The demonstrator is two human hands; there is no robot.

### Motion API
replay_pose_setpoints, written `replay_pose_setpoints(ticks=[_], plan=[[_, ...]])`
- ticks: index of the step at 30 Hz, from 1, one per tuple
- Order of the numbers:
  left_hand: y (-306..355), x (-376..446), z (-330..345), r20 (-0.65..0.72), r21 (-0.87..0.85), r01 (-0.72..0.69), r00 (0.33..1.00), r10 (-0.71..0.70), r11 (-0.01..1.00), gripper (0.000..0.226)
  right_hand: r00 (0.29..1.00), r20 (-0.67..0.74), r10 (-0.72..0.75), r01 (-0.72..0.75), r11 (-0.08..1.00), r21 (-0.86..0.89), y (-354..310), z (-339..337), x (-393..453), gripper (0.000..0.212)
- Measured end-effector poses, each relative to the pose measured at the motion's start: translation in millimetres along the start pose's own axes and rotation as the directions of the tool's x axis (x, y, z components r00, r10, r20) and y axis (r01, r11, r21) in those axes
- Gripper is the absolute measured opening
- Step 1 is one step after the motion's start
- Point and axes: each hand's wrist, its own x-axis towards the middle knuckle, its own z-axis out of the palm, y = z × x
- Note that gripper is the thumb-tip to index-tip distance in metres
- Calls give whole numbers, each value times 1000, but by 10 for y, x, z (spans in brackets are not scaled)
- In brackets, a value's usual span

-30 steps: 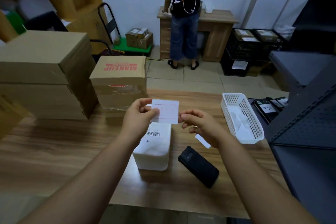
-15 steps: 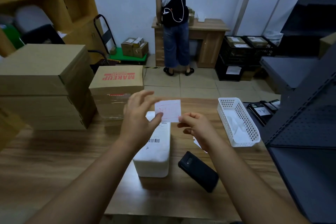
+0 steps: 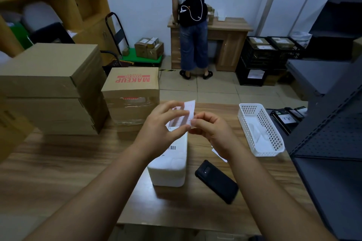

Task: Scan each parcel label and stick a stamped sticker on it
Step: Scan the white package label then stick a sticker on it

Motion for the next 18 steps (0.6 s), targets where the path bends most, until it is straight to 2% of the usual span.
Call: replay_pose_setpoints(ticks=[5,9,12,18], plan=[[25,-4,-32,-6,57,-87,996,88,995,34,999,45,-28,28,1000,3,-52,15,-30,9],[56,-11,-37,-44,-52,-39,998,37,998,29,994,106,6,-24,986,165,-74,-3,-35,20],[84,-6,-44,-44,-89,-13,999,9,996,29,993,116,33,-60,969,238,-53,-26,-53,18],[118,-20,-30,-59,-104,17,998,-23,994,26,991,130,33,-66,965,253,-62,-24,-91,12]])
